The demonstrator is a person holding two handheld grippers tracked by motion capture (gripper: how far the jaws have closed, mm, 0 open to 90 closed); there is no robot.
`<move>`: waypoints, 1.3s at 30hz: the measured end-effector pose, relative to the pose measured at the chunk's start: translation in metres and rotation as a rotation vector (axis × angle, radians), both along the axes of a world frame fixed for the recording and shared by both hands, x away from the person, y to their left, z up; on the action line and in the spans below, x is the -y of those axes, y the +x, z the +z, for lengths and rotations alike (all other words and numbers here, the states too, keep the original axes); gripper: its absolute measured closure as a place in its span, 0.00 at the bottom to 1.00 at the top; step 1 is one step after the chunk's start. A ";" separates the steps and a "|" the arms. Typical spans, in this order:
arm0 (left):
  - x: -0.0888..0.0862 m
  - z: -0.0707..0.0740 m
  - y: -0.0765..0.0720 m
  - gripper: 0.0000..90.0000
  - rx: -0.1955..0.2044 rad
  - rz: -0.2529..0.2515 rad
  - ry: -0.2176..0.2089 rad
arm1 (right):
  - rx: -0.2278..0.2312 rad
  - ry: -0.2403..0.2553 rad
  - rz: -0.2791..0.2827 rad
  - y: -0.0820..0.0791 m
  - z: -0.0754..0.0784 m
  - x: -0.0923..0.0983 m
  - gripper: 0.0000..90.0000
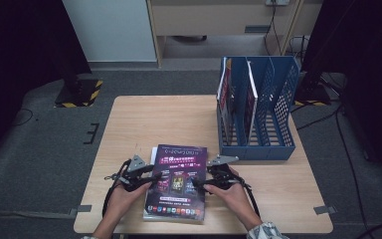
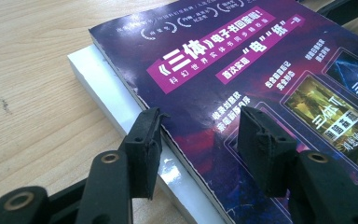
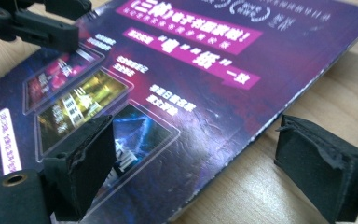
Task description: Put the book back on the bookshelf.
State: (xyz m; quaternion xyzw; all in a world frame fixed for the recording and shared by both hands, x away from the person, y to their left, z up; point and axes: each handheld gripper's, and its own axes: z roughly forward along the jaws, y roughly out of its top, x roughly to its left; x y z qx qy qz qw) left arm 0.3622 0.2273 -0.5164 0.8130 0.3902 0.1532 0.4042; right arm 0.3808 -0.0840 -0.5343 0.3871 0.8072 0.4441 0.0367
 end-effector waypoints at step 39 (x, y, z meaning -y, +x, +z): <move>-0.002 -0.001 -0.001 0.52 0.006 0.004 -0.004 | 0.084 0.142 -0.012 0.006 0.039 -0.013 0.25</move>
